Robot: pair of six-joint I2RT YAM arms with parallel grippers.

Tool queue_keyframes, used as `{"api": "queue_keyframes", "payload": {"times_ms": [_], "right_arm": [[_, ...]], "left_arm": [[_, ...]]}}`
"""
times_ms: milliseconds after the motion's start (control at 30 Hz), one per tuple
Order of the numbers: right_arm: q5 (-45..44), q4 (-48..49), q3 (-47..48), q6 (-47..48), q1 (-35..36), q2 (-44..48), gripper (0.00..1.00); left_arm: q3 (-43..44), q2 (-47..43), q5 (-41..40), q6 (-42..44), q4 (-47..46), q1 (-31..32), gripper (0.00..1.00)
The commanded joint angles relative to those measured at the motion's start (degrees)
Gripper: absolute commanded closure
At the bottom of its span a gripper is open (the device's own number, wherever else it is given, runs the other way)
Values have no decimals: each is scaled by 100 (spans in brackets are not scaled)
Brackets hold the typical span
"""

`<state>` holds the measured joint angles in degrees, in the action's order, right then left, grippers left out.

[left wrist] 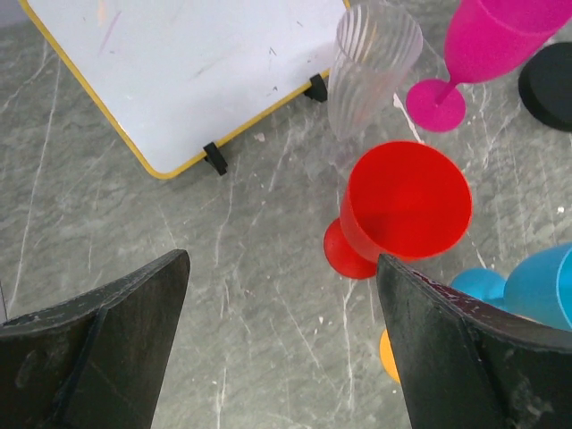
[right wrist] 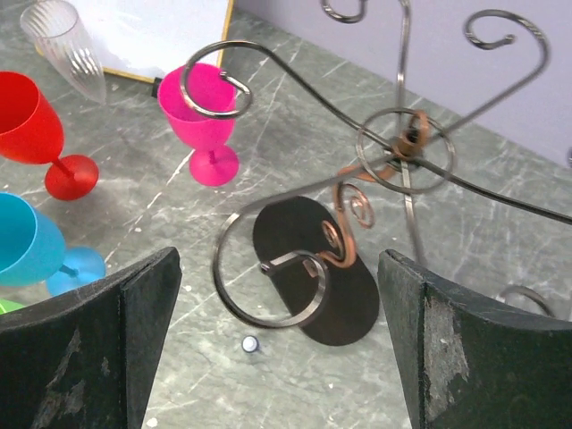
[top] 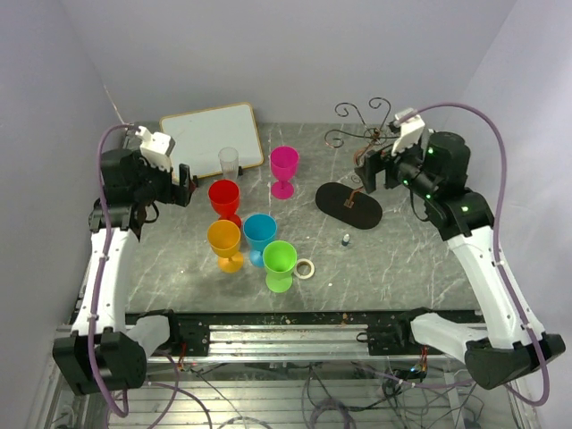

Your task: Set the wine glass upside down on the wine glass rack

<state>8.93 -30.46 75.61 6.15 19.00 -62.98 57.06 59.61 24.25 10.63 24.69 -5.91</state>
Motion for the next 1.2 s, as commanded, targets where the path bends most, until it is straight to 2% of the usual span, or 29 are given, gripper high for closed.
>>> {"api": "queue_keyframes", "payload": {"times_ms": [0,133,233,333,433,567,800,900,1167], "right_arm": [[1041,-202,245,210,-621,298,9],[1913,-365,577,325,-1384,415,9],[2258,-483,857,336,-2005,385,9],[2406,-642,1076,412,-2294,312,9],[2358,-748,1133,535,-2346,233,9],[2244,-789,1058,657,-2399,108,9],[2207,-859,1078,733,-2457,-194,9],[2240,-839,1042,720,-2475,-294,9],[2199,-836,938,738,-2490,-284,9]], "left_arm": [[589,386,75,-221,-328,79,4],[1147,953,39,-249,-247,291,5],[1780,1541,-171,-187,-51,593,4],[2382,2087,-460,-109,249,989,5],[2857,2572,-658,-112,422,1229,9],[3342,3120,-855,-30,664,1510,22],[4294,4083,-1104,140,1633,1722,43],[4554,4336,-1134,123,1900,1755,47],[4842,4680,-1238,93,1925,1838,56]]}}
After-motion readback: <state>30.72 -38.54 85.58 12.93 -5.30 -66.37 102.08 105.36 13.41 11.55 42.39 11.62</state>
